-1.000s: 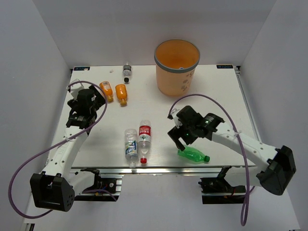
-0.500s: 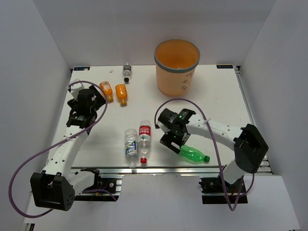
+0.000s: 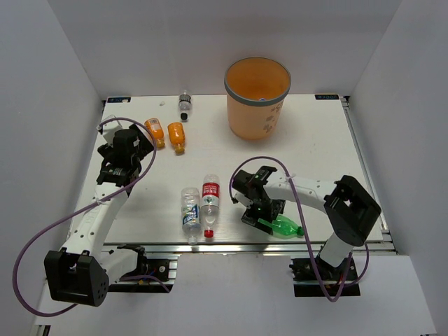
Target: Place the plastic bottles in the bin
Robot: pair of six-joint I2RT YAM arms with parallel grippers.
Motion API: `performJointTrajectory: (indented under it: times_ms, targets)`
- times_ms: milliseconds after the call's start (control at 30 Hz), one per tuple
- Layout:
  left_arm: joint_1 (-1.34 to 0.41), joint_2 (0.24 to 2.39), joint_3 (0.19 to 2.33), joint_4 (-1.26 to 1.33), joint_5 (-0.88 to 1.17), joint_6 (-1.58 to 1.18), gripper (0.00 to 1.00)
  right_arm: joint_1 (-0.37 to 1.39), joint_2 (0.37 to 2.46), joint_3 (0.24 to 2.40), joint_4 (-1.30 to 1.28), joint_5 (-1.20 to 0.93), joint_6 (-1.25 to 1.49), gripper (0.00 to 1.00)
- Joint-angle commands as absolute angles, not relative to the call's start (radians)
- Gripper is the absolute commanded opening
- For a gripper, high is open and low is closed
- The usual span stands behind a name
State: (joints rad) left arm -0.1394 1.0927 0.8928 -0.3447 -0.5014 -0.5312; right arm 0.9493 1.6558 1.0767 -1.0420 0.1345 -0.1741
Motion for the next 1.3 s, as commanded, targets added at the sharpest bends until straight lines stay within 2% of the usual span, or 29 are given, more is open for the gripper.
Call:
performJointTrajectory:
  times_ms: [0,167,267,300,367,400,467,600,667,767,800,867,1033,1100,1267]
  targets:
    - [-0.141,1.094,0.923,-0.353,-0.520,-0.523,0.98,0.948,1.643,1.066,-1.023,0.104,-0.207,0.89]
    - [-0.141,1.081,0.917,-0.345,-0.534,-0.525,0.98,0.936,1.700,1.057,-0.971,0.118,-0.213,0.88]
    - [-0.141,1.083,0.919,-0.348,-0.531,-0.525,0.98,0.930,1.700,1.065,-0.930,0.107,-0.233,0.73]
    - [-0.141,1.085,0.920,-0.348,-0.532,-0.525,0.98,0.930,1.694,1.083,-0.920,0.104,-0.236,0.57]
    - [-0.141,1.089,0.922,-0.353,-0.538,-0.525,0.98,0.930,1.666,1.110,-0.904,0.121,-0.238,0.37]
    - [-0.141,1.089,0.922,-0.354,-0.538,-0.525,0.98,0.928,1.649,1.124,-0.888,0.135,-0.233,0.18]
    - [-0.141,1.089,0.923,-0.353,-0.537,-0.525,0.98,0.919,1.603,1.181,-0.839,0.176,-0.200,0.17]
    - [-0.140,1.083,0.922,-0.350,-0.529,-0.522,0.98,0.916,1.526,1.304,-0.711,0.129,-0.210,0.16]
    - [-0.141,1.078,0.920,-0.347,-0.526,-0.522,0.98,0.907,1.505,1.395,-0.642,0.185,-0.210,0.15]
    - [-0.141,1.080,0.920,-0.342,-0.499,-0.522,0.98,0.865,1.480,1.478,-0.413,0.256,-0.222,0.16]
    - [-0.141,1.080,0.920,-0.342,-0.485,-0.520,0.98,0.845,1.476,1.492,-0.277,0.265,-0.232,0.20]
    - [-0.141,1.080,0.922,-0.348,-0.485,-0.525,0.98,0.774,1.477,1.520,-0.151,0.279,-0.221,0.22]
    - [-0.141,1.055,0.910,-0.347,-0.457,-0.549,0.98,0.622,1.551,1.635,0.136,0.285,-0.179,0.19]
    - [-0.141,1.048,0.891,-0.338,-0.431,-0.572,0.98,0.594,1.612,1.693,0.163,0.288,-0.183,0.22]
    - [-0.141,1.043,0.841,-0.296,-0.281,-0.636,0.98,0.517,1.758,1.819,0.196,0.218,-0.135,0.23]
